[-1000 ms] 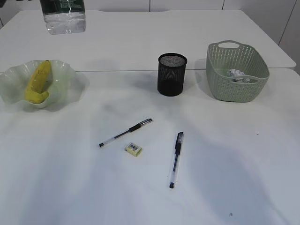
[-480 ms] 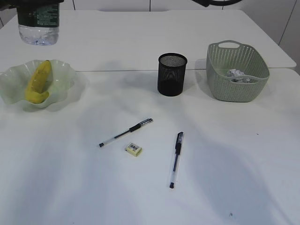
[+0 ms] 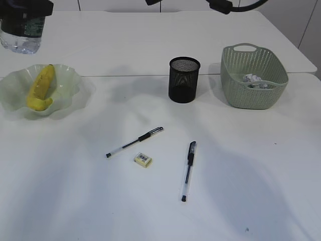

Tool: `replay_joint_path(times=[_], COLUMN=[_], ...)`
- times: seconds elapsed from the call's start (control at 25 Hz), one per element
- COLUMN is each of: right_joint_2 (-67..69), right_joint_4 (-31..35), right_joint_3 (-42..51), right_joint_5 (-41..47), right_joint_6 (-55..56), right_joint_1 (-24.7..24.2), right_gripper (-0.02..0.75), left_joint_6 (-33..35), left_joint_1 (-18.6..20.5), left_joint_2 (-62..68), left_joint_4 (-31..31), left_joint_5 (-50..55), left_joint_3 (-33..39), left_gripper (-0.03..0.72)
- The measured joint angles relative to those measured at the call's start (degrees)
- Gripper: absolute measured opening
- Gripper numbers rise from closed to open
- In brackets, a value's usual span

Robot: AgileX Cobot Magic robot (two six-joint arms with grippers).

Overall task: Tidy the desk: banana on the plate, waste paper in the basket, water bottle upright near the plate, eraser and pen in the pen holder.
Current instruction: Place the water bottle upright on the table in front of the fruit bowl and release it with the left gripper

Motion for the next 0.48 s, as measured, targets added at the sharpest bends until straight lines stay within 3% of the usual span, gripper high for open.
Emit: replay_joint_path(times=[0.24,0.48], right_joint_2=[0.0,0.0], right_joint_4=[0.0,0.0], right_joint_3=[0.0,0.0], right_joint_5=[0.0,0.0], right_joint_6=[-0.1,-0.1], right_joint_1=[0.0,0.0], right_gripper=[0.590,0.590], left_joint_6=[0.1,0.1], left_joint_1=[0.0,0.0], left_joint_2=[0.0,0.0], left_joint_4=[-8.2,-9.9], left_joint_5=[-2.2,-2.7], left_joint_3=[0.0,0.0], left_gripper=[0.389,0.389])
